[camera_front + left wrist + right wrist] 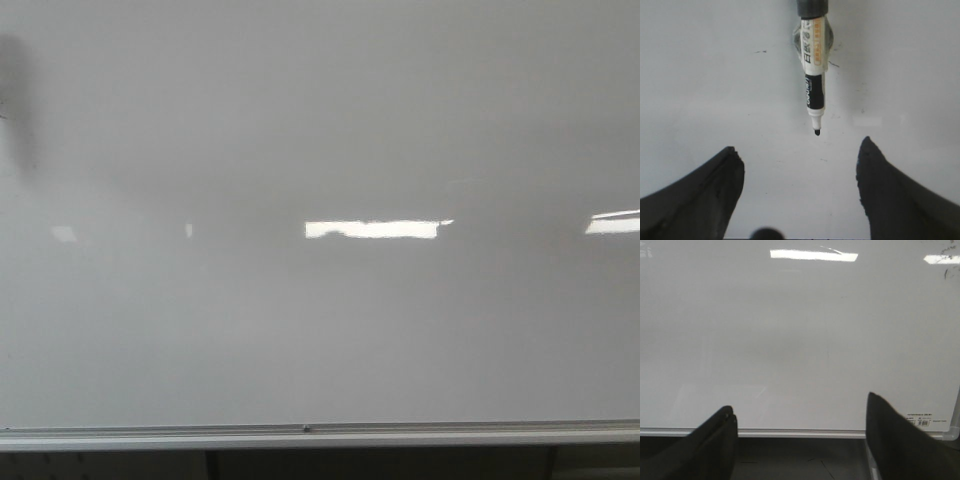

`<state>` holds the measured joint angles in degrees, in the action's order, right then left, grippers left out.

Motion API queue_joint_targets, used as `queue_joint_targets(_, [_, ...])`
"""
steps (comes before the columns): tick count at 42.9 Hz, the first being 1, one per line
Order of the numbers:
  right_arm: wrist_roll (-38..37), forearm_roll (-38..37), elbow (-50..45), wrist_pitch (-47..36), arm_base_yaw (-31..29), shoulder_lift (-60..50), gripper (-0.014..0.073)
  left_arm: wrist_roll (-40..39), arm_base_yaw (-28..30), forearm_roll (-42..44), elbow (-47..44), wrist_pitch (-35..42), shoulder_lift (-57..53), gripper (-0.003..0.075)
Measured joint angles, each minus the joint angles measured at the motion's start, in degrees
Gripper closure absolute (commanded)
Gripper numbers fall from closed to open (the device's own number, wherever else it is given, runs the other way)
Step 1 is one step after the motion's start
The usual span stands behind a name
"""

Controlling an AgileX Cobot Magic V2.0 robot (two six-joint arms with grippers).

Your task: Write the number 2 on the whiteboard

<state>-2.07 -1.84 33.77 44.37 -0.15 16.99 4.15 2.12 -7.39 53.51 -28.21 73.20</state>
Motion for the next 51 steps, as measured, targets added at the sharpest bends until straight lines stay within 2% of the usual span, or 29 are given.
queue_joint_targets(22, [0.00,0.00,0.00,0.00,0.00,0.00,0.0036,0.00,-2.46,-2.15,8.62,4.58,15.31,0.0251])
queue_joint_targets(26, [0.00,0.00,0.00,0.00,0.00,0.00,0.0036,0.00,-2.46,-2.15,8.87,5.27,16.14,0.0298])
queue_joint_targets(41, [0.00,0.00,0.00,0.00,0.00,0.00,0.0036,0.00,-2.46,-2.04,8.87,6.44,16.62,0.0556])
queue_joint_targets(45, [0.00,0.00,0.00,0.00,0.00,0.00,0.0036,0.00,-2.46,-1.68,8.87,6.44,16.62,0.0588])
queue_joint_targets(51, [0.00,0.00,0.00,0.00,0.00,0.00,0.0036,0.00,-2.46,-1.56,8.87,6.53,16.62,0.0588])
